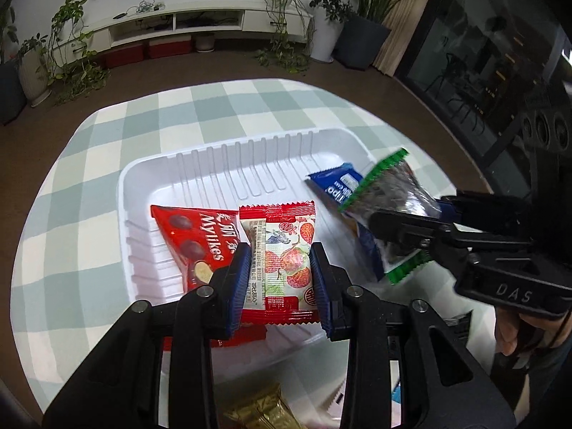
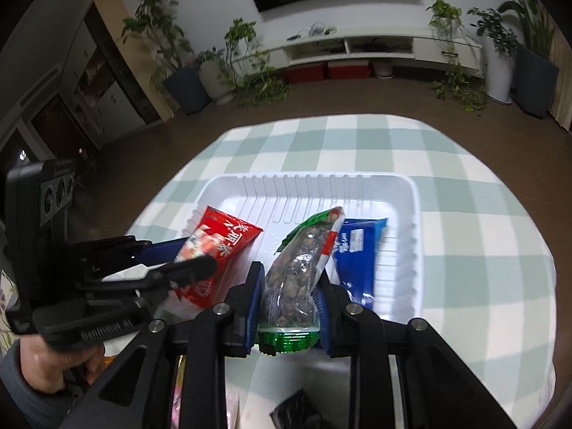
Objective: Organize snacks
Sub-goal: 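Carry the nut bag and strawberry packet into the white tray with both tools, then release both packets in the tray and pull both tools back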
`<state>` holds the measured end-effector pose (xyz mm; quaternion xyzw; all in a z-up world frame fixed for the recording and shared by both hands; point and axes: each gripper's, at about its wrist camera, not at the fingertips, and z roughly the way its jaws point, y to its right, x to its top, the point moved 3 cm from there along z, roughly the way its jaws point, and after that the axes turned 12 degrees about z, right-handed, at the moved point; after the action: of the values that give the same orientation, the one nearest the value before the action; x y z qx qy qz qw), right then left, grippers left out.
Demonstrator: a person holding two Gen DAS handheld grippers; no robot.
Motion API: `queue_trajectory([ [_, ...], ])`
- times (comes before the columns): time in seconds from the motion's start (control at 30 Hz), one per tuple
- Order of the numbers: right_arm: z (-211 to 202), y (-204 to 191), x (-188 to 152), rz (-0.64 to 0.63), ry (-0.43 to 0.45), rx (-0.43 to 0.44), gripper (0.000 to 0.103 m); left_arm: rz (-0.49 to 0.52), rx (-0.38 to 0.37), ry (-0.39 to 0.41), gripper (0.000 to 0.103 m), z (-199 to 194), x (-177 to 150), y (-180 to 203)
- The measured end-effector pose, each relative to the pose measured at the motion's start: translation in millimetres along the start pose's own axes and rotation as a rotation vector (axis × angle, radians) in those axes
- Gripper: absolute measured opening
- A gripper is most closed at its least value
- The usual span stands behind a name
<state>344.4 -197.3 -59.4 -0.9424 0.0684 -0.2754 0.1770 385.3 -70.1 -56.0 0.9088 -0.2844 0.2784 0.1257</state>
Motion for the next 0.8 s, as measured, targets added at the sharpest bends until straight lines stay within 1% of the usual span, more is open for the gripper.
queue_trajectory([
  [0.13,25.5,-0.4,-2.7,-0.029,-0.044,-0.038,0.029,0.045,0.055,-0.036,0.031,21.2,-6.4,2.1],
  [0.23,41.1,5.2,-7.3,-0.023,-0.073,-0.049,0.029,0.048,0.068,-0.043,0.033,29.5,-9.5,-1.2],
  [0.4,57.9,8.7,-13.7,-0.034,-0.11,-0.054,0.029,0.102,0.102,-0.074,0.034,35.2,-15.9,1.4],
  [0.5,64.5,6.1,-21.7,-0.052,-0.132,-0.056,0.029,0.097,0.105,-0.074,0.034,35.8,-18.2,0.0],
  [0.67,64.7,6.4,-24.1,-0.049,-0.127,-0.065,0.03,0.102,0.107,-0.077,0.037,37.2,-19.9,1.0],
  [0.8,63.5,5.6,-23.7,-0.051,-0.122,-0.071,0.032,0.082,0.103,-0.068,0.042,34.5,-19.3,-2.5],
])
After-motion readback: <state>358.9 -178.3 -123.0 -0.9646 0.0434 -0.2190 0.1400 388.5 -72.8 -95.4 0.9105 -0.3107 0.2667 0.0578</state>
